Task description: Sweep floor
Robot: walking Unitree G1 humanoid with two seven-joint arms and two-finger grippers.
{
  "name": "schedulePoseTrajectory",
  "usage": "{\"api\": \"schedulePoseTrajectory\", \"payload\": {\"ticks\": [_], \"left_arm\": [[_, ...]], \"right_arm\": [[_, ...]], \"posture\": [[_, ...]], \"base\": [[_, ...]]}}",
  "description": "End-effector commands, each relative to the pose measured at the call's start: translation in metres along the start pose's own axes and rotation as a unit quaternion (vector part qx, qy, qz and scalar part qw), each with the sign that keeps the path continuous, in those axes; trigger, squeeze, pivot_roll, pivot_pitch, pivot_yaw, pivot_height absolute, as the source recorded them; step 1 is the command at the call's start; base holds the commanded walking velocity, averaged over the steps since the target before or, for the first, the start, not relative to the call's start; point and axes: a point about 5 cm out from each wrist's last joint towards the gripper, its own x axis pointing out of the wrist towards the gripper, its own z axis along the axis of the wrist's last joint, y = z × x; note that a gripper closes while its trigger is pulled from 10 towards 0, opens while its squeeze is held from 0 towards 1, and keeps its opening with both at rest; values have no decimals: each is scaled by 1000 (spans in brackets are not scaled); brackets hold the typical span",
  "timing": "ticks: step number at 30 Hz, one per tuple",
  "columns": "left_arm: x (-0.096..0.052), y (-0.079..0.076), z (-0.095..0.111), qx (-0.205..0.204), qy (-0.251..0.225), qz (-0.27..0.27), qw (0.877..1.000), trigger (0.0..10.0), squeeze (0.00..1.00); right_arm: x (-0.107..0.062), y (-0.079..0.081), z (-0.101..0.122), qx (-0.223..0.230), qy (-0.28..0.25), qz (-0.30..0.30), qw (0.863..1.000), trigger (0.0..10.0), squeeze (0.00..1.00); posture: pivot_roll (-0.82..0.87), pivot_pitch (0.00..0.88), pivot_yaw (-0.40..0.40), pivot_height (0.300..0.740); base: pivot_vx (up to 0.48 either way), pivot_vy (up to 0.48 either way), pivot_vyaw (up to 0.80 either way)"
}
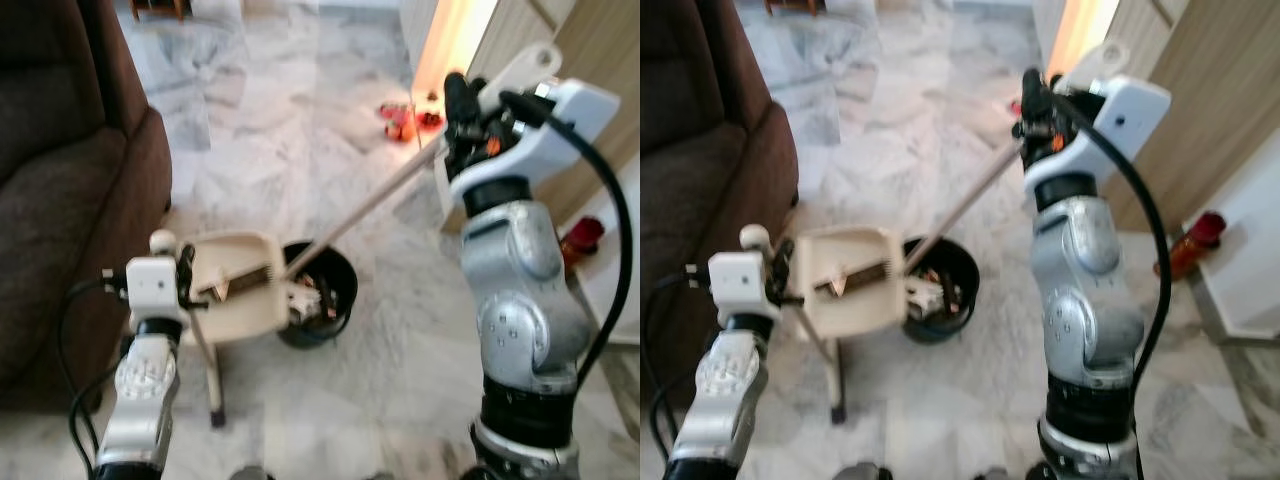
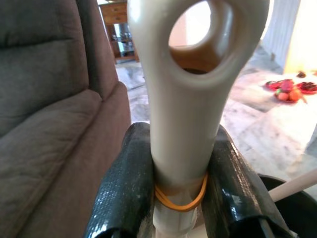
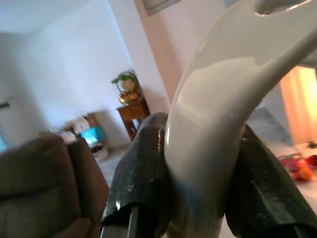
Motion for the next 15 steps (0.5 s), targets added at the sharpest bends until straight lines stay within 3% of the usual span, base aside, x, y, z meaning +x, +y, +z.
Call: {"api": "schedulePoseTrajectory", "payload": {"ticks": [1,15], "left_arm": [[1,-5,6,-6,-18,-6,1000,10000,0],[1,-5,7,-7,-18,-5,1000,10000,0]], "right_arm": [[-2,-3,16,0,-41,-5,999,10000,0],[-2,-2,16,6,-42,-5,999,10000,0]], "posture": [[138,160,-25,740],[137,164,-24,740]], "base": [[304,0,0],[306,0,0]]}}
